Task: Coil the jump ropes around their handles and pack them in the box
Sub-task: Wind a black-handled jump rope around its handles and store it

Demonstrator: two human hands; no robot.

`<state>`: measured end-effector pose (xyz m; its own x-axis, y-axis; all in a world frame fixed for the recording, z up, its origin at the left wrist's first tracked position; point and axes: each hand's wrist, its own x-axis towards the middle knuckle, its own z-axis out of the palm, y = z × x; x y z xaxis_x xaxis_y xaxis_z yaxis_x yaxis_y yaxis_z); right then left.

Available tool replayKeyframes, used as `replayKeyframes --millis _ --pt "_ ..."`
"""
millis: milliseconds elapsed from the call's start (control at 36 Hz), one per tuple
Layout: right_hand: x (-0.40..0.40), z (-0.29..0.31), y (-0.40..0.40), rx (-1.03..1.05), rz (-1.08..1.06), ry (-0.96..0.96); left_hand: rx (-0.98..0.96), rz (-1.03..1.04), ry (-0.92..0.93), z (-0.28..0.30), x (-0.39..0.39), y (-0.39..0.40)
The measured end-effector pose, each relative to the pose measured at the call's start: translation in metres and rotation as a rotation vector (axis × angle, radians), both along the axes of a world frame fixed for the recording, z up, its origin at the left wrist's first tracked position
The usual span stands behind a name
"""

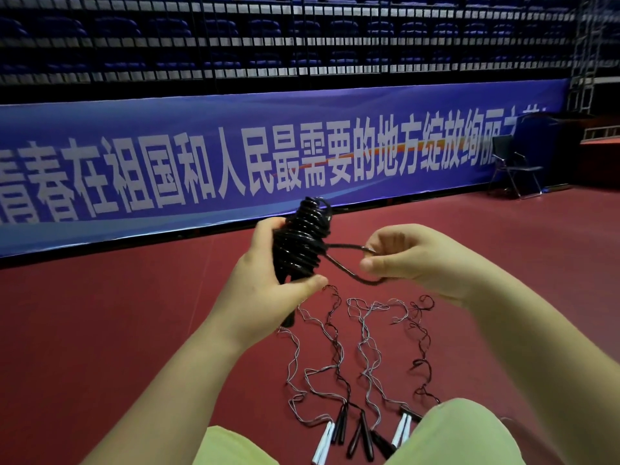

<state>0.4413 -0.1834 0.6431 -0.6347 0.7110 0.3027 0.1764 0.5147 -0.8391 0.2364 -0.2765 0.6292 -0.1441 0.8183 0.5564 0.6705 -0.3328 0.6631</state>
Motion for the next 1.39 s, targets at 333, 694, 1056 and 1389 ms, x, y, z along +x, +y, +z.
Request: replayKeyframes --millis 333,694,1056,1389 --pt "-0.019 -0.017 -0.006 -0.296 0.426 0.777 -0.169 -0.037 0.053 -0.011 0.002 0.006" --pt "-0.042 -0.035 -0.023 -0.092 0.157 0.773 -0.205 -0.134 -0.220 -0.017 0.014 0.025" --pt "-0.031 -0.026 -0.027 -0.208 0.318 0.910 -0.254 -0.292 -0.460 0.002 0.021 0.024" --pt "-0.031 -0.023 -0.025 -0.188 0.142 0.879 -0.109 -0.332 -0.608 -0.006 0.015 0.021"
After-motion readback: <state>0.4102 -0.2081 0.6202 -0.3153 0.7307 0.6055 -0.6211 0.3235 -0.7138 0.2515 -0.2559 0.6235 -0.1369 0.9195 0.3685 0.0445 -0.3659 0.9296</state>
